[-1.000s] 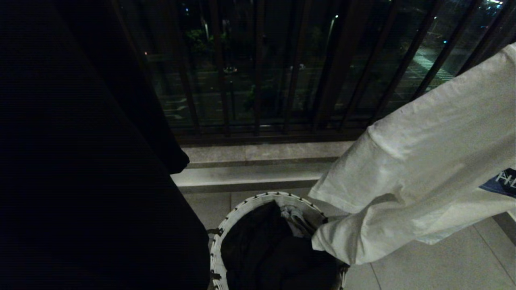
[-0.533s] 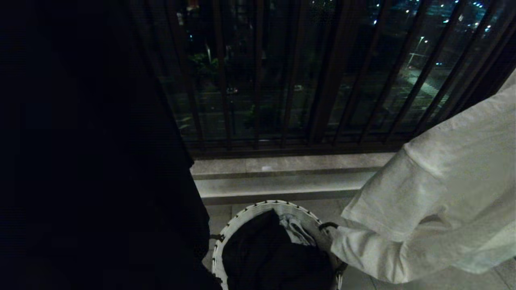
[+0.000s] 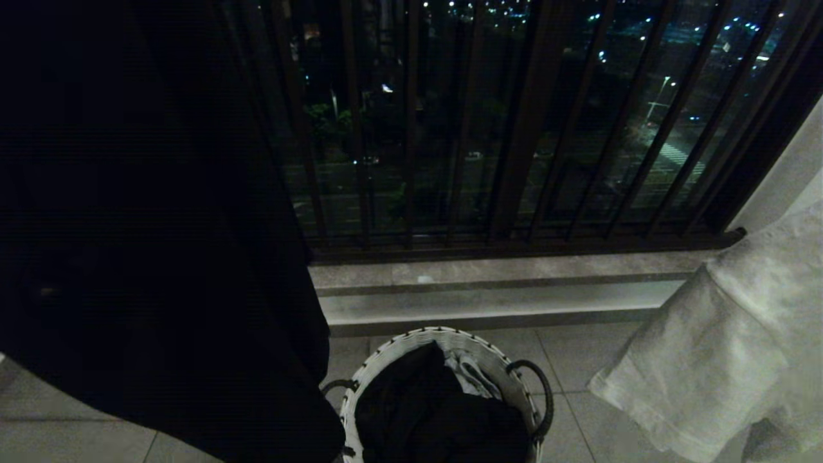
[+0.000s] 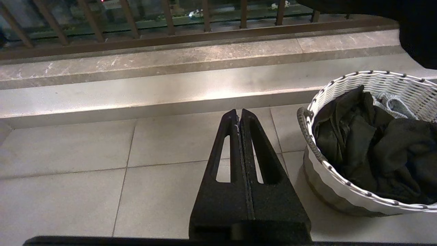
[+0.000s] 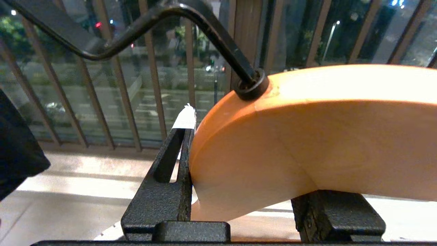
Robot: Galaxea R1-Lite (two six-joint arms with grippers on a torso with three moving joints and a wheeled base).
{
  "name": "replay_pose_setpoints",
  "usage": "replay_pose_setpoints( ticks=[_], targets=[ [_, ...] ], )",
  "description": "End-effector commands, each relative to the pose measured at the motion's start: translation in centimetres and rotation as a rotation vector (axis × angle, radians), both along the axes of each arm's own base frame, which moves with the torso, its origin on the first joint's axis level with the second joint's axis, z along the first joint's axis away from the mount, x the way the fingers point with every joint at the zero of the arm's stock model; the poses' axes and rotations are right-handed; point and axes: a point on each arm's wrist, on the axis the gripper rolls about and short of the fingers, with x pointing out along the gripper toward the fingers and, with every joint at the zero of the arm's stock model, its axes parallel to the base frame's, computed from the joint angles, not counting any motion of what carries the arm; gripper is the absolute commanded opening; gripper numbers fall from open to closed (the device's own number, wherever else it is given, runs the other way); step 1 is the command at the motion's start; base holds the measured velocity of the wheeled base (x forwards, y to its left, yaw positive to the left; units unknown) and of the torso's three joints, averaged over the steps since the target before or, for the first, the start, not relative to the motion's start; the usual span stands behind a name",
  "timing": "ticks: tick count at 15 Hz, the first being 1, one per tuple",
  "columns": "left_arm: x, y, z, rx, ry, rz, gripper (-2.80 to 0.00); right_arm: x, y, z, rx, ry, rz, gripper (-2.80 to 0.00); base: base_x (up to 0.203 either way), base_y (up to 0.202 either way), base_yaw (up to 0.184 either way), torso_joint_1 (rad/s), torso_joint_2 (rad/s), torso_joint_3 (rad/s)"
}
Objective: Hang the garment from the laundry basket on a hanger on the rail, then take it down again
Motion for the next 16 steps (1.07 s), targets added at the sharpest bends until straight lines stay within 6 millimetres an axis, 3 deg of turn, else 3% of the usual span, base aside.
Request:
replay_pose_setpoints(
  ticks=[1, 16],
  targets=[
    [0.0, 0.0, -0.1, -0.001, 0.002, 0.0, -2.8, -0.1, -0.1, 0.0, 0.0, 0.001, -0.011, -2.8, 0.0, 0.0, 0.0, 0.0, 0.0, 0.0],
    [0.0, 0.0, -0.1, -0.001, 0.002, 0.0, -2.8, -1.5, -1.1, -1.6, -0.026, 0.022, 0.006, -2.8, 0.0, 0.0, 0.0, 0.001, 0.0, 0.014]
  ],
)
